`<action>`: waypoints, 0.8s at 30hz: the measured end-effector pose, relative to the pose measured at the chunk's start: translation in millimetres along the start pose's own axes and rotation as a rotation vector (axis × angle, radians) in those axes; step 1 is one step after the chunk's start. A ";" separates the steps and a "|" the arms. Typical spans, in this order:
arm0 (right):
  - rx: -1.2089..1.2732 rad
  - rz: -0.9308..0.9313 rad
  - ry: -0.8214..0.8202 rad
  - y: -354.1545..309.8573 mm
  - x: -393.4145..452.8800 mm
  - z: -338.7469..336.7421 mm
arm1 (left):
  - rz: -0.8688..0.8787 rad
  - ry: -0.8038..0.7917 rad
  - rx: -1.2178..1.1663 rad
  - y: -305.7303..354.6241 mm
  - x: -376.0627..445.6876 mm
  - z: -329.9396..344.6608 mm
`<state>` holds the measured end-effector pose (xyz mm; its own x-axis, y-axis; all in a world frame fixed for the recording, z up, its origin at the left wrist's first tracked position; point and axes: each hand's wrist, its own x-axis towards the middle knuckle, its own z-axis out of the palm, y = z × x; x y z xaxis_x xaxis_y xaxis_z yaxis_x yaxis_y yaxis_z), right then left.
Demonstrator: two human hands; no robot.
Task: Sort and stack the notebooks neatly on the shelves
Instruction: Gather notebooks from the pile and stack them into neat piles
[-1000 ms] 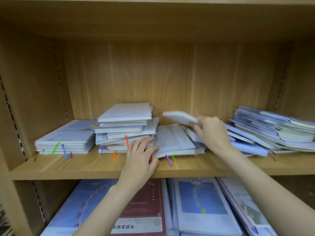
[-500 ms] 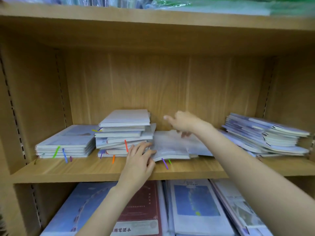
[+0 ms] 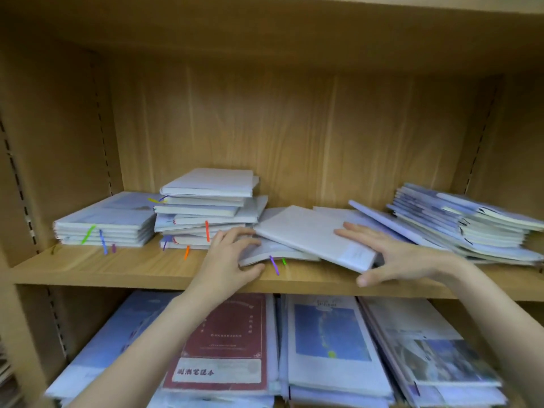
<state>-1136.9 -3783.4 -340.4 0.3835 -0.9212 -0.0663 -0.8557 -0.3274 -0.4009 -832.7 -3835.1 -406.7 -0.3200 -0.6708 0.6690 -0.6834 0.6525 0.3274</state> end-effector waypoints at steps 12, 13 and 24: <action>-0.106 -0.282 1.186 -39.4 -3.6 -20.9 | 0.164 -0.060 0.297 24.9 15.7 4.6; -0.160 -0.277 1.240 -43.4 -1.9 -24.1 | 0.167 -0.087 0.317 28.5 19.0 5.9; -0.508 -0.013 0.954 24.9 23.2 55.0 | 0.163 -0.062 0.579 54.0 38.7 13.4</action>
<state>-1130.2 -3801.3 -402.2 0.1523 -0.6289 0.7624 -0.9818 -0.1847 0.0438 -890.7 -3830.6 -372.1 -0.4764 -0.6093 0.6339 -0.8629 0.4624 -0.2041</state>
